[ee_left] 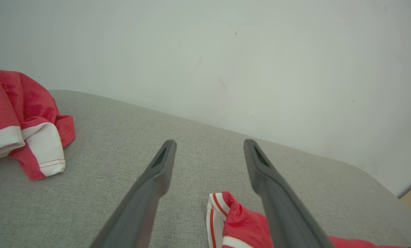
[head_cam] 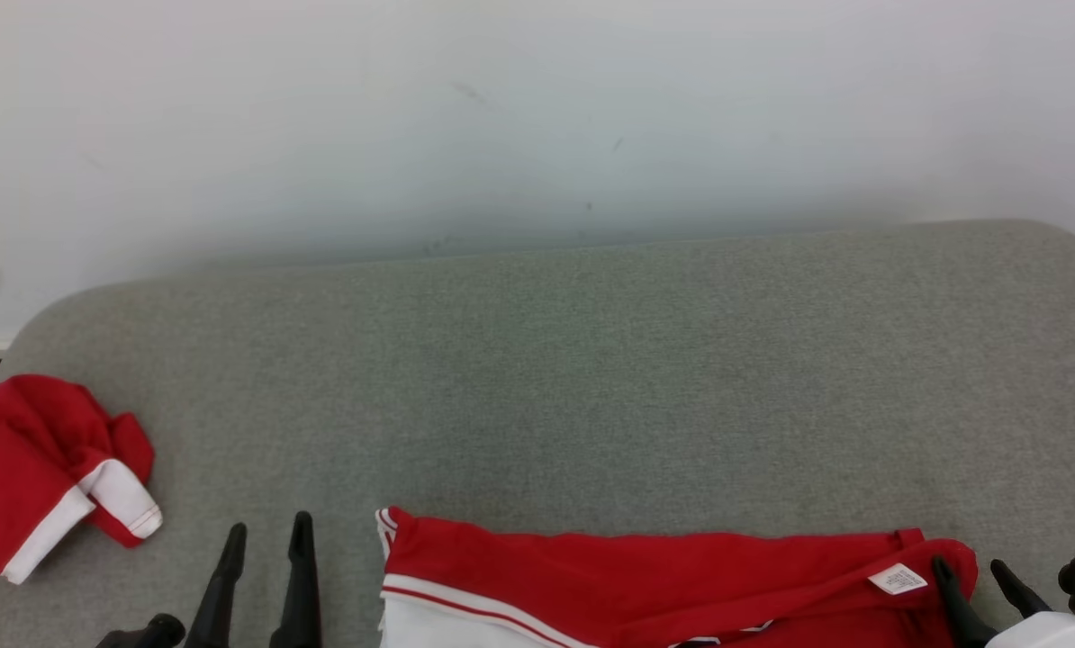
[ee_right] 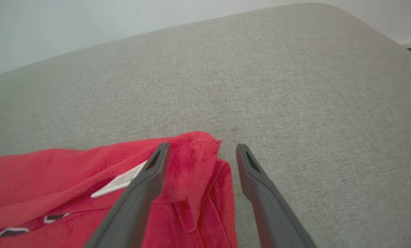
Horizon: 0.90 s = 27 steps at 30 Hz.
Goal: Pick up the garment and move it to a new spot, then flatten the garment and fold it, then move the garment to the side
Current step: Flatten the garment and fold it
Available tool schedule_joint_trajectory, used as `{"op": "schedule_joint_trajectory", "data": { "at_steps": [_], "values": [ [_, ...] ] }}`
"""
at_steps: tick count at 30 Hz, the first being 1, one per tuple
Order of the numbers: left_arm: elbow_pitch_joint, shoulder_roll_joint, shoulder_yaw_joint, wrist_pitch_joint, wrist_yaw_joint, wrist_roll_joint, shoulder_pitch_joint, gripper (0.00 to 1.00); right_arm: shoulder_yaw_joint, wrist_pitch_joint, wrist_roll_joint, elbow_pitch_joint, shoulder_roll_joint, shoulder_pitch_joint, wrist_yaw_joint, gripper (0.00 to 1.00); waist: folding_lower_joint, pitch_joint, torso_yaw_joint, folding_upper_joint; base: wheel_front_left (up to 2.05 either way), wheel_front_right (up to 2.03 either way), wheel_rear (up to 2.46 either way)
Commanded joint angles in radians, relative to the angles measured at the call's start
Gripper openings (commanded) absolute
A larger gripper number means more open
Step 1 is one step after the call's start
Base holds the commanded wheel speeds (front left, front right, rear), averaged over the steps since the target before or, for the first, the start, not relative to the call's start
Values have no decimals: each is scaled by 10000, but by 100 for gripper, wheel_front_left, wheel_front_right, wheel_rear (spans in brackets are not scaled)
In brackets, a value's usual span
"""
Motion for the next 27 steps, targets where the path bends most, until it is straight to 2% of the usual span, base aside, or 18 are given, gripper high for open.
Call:
{"op": "schedule_joint_trajectory", "data": {
  "at_steps": [1,7,13,20,26,27],
  "values": [
    [59,25,-24,-16,-34,35,-168,100,82,274,100,296,-136,-210,-20,100,0,105,114,-1,0,0,0],
    [218,22,-117,-16,-69,13,-414,100,261,1369,483,1359,-353,-671,-20,100,0,346,425,-1,0,0,0],
    [453,22,-179,-16,-84,-88,-574,100,418,3039,1023,2343,-140,-663,-22,100,0,391,704,-1,0,0,0],
    [617,23,-188,-16,-98,-174,-655,100,1216,5368,1735,2456,207,-389,46,100,0,350,915,-1,0,0,0],
    [707,23,-209,-16,-88,-282,-649,100,972,6658,1721,1923,49,-598,50,100,0,253,1024,-1,0,0,0],
    [727,23,-217,-16,-80,-296,-637,100,894,6769,1665,1805,16,-650,50,92,0,237,1038,-1,0,0,0]
  ]
}}
